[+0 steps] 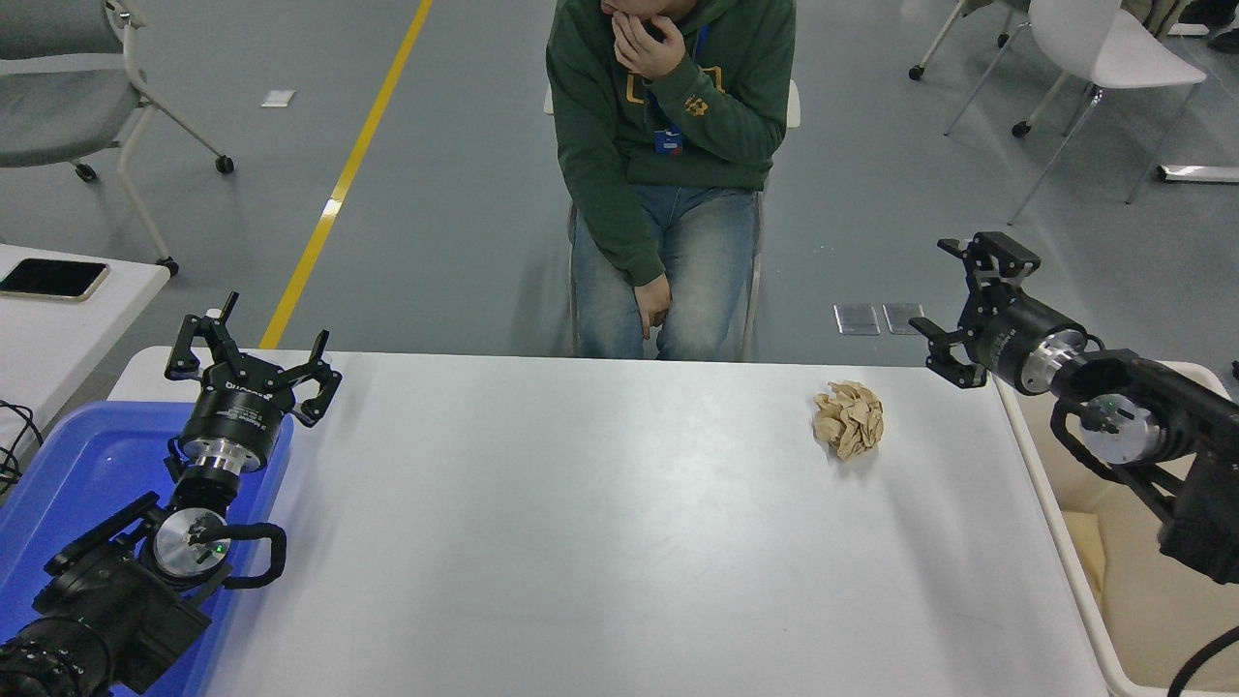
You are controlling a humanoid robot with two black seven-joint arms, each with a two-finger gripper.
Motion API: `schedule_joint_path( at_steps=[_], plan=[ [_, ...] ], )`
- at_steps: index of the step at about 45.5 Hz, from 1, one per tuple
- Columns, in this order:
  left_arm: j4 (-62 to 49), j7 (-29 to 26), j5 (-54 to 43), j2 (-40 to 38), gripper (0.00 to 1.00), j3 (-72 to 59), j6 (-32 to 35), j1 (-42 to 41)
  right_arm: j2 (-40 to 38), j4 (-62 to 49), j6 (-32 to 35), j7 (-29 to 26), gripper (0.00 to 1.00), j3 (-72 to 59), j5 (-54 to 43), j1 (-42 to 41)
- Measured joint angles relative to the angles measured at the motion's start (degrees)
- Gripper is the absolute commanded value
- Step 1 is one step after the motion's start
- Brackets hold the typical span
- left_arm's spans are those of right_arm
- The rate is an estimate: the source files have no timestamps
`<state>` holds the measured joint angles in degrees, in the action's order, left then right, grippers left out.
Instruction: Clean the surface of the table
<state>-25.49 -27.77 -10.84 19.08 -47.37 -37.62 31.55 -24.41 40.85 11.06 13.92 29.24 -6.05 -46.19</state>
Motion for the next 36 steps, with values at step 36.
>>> schedule_joint_path(
  at_steps=[36],
  plan=[
    [0.0,0.0,0.0,0.0,1.0,0.0,0.0,-0.1,11.0,-4.7,-3.9,8.6,0.98,2.3,-11.9,1.3]
  ],
)
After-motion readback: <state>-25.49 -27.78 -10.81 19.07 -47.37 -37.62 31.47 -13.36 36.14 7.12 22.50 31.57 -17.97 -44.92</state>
